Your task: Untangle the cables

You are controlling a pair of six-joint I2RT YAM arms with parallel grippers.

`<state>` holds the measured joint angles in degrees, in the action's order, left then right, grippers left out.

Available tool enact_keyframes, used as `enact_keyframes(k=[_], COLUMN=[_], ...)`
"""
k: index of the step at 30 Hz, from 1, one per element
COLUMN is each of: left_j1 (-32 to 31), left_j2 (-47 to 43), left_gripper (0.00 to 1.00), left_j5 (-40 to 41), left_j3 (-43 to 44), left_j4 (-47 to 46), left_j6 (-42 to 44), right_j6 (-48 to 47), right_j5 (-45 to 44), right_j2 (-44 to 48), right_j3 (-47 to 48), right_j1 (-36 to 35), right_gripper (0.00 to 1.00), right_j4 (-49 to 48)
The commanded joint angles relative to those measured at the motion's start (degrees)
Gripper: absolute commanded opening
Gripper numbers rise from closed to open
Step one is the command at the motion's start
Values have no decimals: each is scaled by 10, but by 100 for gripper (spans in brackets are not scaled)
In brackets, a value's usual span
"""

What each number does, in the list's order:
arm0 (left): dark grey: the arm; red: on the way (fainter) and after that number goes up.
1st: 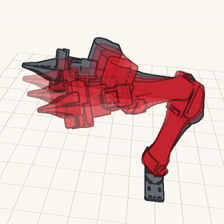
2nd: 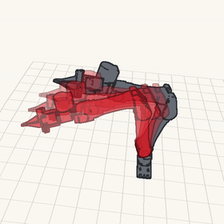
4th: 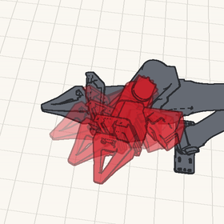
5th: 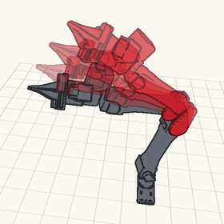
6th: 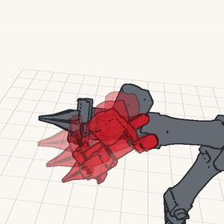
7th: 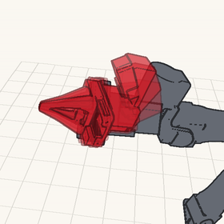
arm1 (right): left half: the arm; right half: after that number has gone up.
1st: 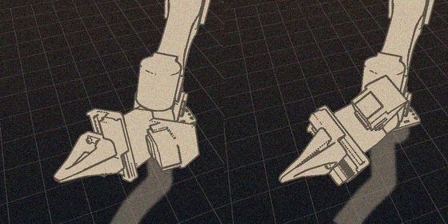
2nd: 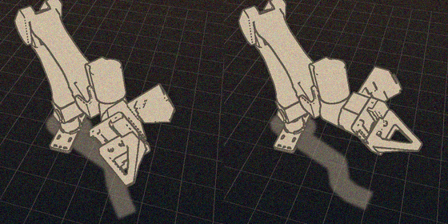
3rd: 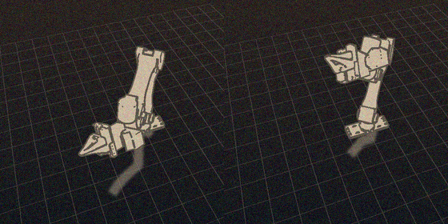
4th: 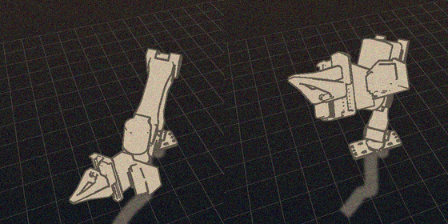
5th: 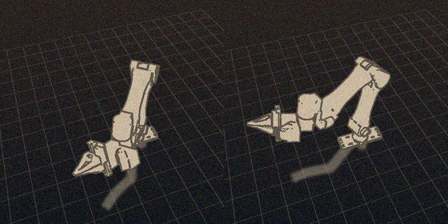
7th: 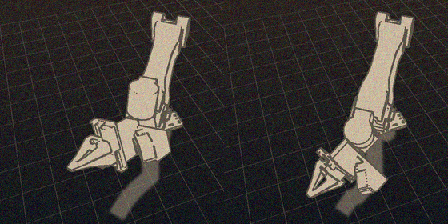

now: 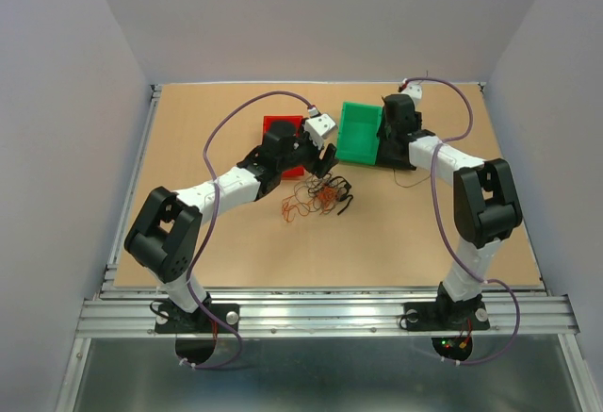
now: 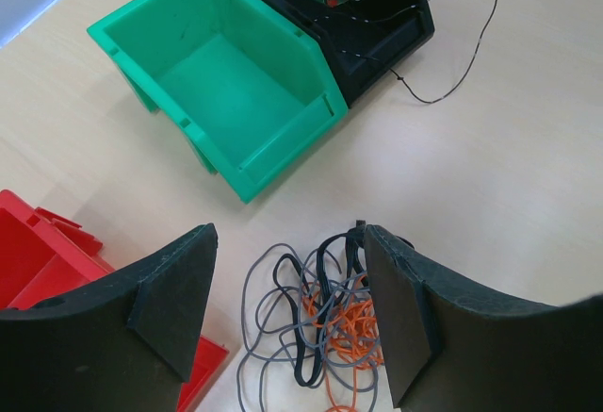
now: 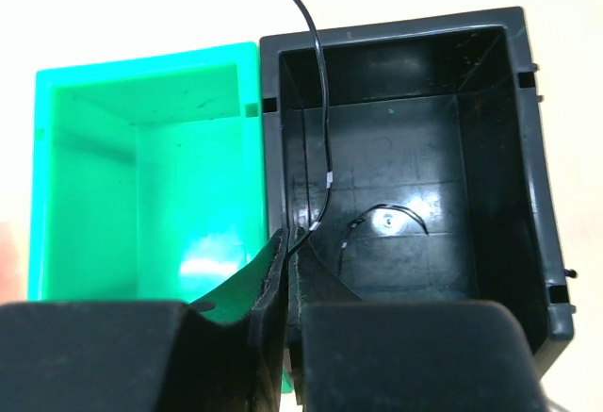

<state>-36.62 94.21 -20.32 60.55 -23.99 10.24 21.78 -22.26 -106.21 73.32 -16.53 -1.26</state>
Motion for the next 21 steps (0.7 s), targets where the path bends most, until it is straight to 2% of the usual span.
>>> enact_keyframes(k=[1, 6, 10, 11, 17, 21], left_j1=[0, -1, -1, -1, 0, -1], left_j2=[-16, -18, -15, -16, -16, -19], left_gripper=[75, 75, 75, 75, 75, 75], left_j5=[-3, -3, -4, -3, -3, -3], left_j3=[7, 7, 8, 8, 9, 8], left_j4=[-15, -14, -15, -15, -14, -14], left_j6=[7, 7, 7, 7, 7, 8], right_j6=[-6, 0, -3, -2, 5, 23], right_j5=[-38, -77, -67, -66, -63, -60], right_j2=[9, 20, 22, 23, 66, 115], right_j3=[9, 6, 9, 7, -20, -73], right_j1=[3, 9, 10, 10, 9, 9], right_gripper=[8, 8, 36, 40, 56, 58], right_j4=[4, 4, 8, 8, 11, 11])
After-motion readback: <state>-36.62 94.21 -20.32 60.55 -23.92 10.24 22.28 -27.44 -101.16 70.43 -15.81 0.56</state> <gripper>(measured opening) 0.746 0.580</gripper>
